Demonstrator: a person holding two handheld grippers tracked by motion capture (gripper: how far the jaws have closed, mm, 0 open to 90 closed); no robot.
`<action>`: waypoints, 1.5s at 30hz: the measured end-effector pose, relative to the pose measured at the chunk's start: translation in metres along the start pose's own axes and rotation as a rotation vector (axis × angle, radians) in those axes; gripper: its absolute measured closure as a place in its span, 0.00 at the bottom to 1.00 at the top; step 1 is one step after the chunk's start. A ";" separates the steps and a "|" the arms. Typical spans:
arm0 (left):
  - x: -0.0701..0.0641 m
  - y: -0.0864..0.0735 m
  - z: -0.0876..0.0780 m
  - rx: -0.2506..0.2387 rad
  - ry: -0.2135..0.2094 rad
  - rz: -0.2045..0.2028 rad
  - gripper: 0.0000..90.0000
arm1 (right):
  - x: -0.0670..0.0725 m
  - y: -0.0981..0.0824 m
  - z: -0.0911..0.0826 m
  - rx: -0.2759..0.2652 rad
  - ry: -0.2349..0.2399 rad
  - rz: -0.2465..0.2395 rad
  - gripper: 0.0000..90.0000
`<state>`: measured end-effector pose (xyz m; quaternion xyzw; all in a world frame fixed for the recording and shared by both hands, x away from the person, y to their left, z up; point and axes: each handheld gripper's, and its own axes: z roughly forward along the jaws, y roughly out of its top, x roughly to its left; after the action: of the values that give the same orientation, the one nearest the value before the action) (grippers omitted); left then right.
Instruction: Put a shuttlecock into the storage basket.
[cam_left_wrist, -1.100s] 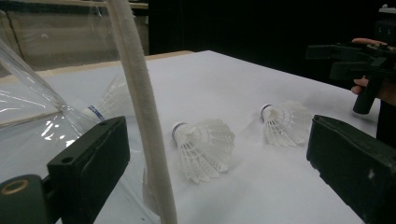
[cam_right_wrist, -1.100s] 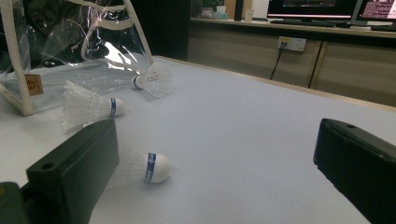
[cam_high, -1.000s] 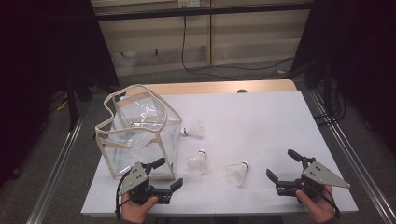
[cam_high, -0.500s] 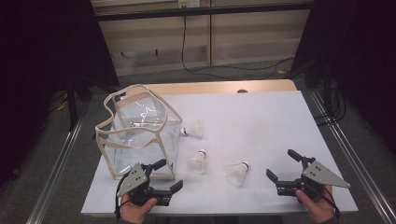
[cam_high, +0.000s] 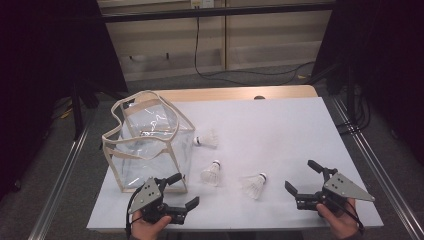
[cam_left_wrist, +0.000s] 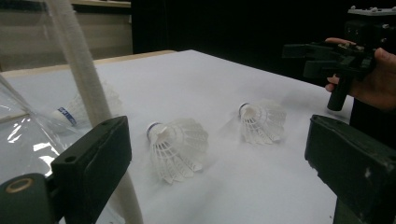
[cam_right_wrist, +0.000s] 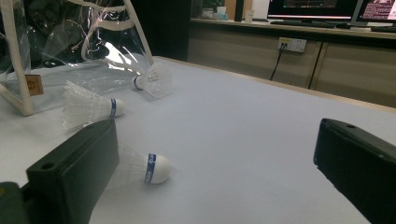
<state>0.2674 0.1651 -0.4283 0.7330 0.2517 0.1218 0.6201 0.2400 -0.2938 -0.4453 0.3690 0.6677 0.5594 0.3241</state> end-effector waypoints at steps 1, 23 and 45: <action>-0.001 0.000 0.001 0.002 0.005 0.006 0.08 | 0.000 0.000 0.000 0.000 -0.001 -0.001 0.00; -0.013 0.002 0.025 0.068 0.010 0.024 0.07 | 0.000 0.000 0.000 0.003 0.003 -0.003 0.00; -0.020 0.006 0.045 0.146 0.026 0.034 0.04 | 0.001 0.000 0.002 0.000 0.004 -0.008 0.00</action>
<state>0.2734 0.1162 -0.4288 0.7788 0.2554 0.1235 0.5595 0.2408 -0.2920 -0.4455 0.3653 0.6698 0.5587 0.3252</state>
